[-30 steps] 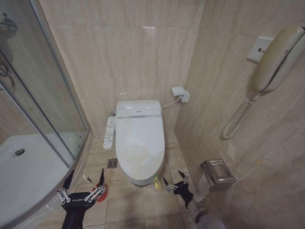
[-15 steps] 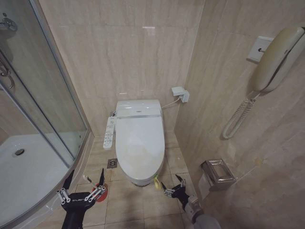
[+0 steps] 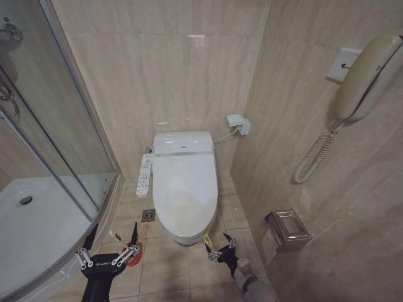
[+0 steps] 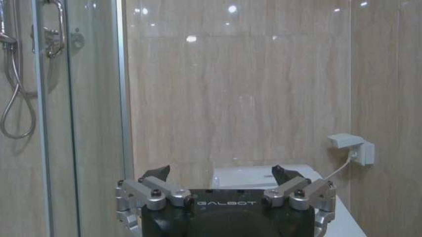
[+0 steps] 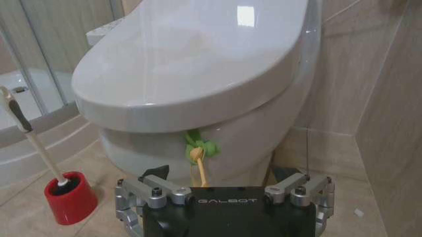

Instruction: Open the toilet lid, clean the toilet bowl with a toilet brush, close the toilet lid, and flush.

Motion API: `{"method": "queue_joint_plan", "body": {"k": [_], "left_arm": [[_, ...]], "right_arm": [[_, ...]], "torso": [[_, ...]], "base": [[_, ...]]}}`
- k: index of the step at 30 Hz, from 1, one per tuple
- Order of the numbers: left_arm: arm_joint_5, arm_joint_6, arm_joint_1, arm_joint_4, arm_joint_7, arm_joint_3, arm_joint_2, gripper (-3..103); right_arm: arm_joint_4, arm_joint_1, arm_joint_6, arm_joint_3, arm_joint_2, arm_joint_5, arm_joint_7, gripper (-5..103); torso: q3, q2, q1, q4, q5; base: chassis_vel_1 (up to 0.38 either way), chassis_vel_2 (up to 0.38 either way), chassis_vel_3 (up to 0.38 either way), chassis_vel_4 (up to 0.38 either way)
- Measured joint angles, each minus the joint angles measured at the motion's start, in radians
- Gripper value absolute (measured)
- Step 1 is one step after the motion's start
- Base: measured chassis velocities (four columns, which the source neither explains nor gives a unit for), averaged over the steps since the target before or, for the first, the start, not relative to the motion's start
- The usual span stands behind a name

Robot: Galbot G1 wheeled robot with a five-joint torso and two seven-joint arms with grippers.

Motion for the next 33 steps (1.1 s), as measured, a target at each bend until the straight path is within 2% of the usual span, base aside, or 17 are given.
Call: {"method": "queue_joint_plan", "body": {"k": [13, 32, 33], "left_arm": [[0.000, 0.000, 0.000, 0.000, 0.000, 0.000, 0.000, 100], [0.000, 0.000, 0.000, 0.000, 0.000, 0.000, 0.000, 100], [0.000, 0.000, 0.000, 0.000, 0.000, 0.000, 0.000, 100]], "right_arm": [[-0.099, 0.078, 0.028, -0.006, -0.001, -0.011, 0.018, 100], [-0.182, 0.140, 0.025, -0.035, -0.017, -0.040, 0.026, 100], [-0.187, 0.141, 0.025, -0.035, -0.017, -0.045, 0.029, 102]], "torso": [[0.000, 0.000, 0.000, 0.0000, 0.0000], [0.000, 0.000, 0.000, 0.0000, 0.0001], [0.000, 0.000, 0.000, 0.0000, 0.0001]], "base": [[0.000, 0.000, 0.000, 0.000], [0.000, 0.000, 0.000, 0.000], [0.000, 0.000, 0.000, 0.000]]}}
